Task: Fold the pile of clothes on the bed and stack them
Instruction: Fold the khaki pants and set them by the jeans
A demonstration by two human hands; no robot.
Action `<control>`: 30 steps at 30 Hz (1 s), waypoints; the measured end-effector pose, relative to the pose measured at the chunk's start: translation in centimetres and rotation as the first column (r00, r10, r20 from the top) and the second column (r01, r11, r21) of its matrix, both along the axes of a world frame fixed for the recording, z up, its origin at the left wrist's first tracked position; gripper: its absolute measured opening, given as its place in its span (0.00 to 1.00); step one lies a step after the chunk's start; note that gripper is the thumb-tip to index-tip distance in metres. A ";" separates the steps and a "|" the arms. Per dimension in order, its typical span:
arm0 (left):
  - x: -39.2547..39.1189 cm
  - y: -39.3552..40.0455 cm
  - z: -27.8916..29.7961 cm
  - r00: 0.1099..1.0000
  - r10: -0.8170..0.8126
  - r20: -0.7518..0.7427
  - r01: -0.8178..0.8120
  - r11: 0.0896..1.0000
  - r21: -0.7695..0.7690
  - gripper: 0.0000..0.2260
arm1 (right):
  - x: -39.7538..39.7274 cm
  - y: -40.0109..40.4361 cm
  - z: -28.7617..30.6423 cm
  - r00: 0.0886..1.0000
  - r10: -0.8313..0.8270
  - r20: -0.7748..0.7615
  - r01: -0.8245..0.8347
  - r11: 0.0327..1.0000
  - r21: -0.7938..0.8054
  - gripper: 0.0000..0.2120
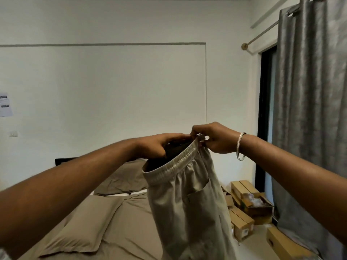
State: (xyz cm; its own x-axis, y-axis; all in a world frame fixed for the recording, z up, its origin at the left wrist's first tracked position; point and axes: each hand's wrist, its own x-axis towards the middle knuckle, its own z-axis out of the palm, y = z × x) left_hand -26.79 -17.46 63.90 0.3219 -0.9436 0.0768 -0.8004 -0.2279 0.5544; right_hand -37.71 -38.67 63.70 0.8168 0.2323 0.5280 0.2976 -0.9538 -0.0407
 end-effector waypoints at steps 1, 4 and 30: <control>-0.2 0.4 0.0 1.000 -0.012 -0.023 0.011 0.999 -0.039 0.39 | -0.1 -0.2 -0.3 1.000 -0.024 0.007 0.024 0.999 0.029 0.12; 0.0 1.4 -0.1 0.992 -0.005 0.126 0.026 0.986 -0.165 0.29 | -0.1 -0.9 -0.7 0.997 -0.054 0.057 0.047 0.991 0.123 0.12; 2.0 1.9 -0.6 0.474 0.513 0.716 -0.370 0.854 -0.367 0.06 | 1.5 -3.5 0.3 0.951 -0.306 0.035 0.299 0.944 0.143 0.12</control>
State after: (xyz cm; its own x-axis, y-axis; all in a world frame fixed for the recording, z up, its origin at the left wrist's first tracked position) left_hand -24.78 -15.53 63.28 0.4403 -0.6473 0.6222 -0.7382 -0.6554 -0.1595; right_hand -36.24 -42.13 63.99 0.8060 -0.0972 0.5839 0.0012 -0.9862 -0.1658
